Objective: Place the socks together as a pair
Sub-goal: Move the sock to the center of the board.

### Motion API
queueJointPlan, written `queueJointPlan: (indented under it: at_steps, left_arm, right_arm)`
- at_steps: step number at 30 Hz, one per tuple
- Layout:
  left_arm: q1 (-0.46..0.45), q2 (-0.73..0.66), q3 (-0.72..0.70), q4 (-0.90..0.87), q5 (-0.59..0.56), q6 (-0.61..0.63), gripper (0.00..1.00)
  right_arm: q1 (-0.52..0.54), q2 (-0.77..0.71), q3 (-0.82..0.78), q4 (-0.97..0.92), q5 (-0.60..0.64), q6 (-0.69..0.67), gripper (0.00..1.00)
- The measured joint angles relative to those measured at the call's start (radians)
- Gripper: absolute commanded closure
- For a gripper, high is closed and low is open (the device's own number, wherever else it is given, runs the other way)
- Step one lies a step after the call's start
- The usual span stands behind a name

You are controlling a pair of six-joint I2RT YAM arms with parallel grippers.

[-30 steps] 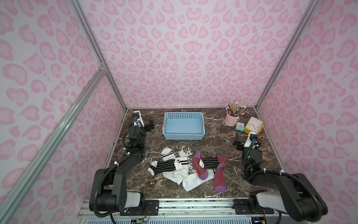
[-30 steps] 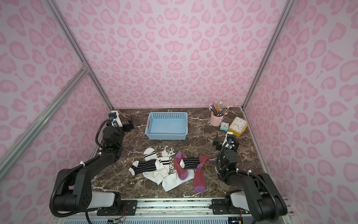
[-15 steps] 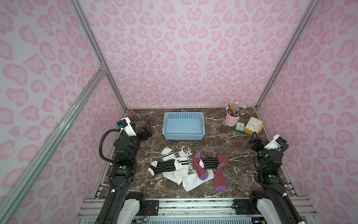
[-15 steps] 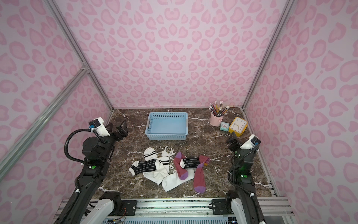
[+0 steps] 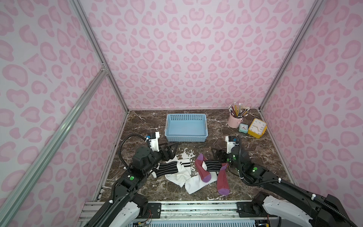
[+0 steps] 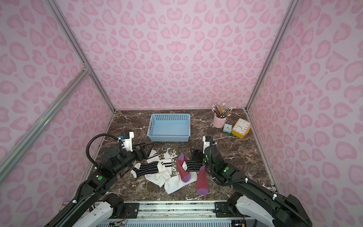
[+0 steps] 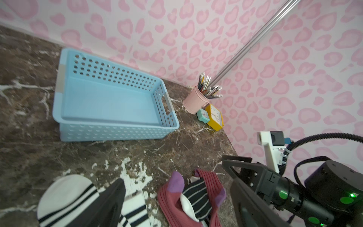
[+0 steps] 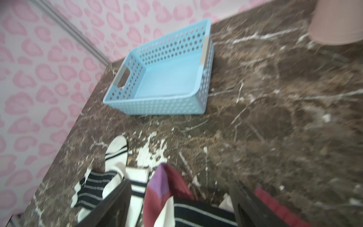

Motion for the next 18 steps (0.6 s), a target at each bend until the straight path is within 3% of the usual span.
queueJointPlan:
  at_steps: [8,18]
  left_arm:
    - [-0.162,0.032,-0.057,-0.05,-0.066,-0.12,0.12]
    - [-0.225,0.068,-0.123,-0.052,-0.094,-0.196,0.12]
  right_arm:
    - [0.18,0.151,0.042,-0.028,0.037,0.138,0.46]
    - [0.249,0.326,0.11,-0.015,0.0,0.195,0.56]
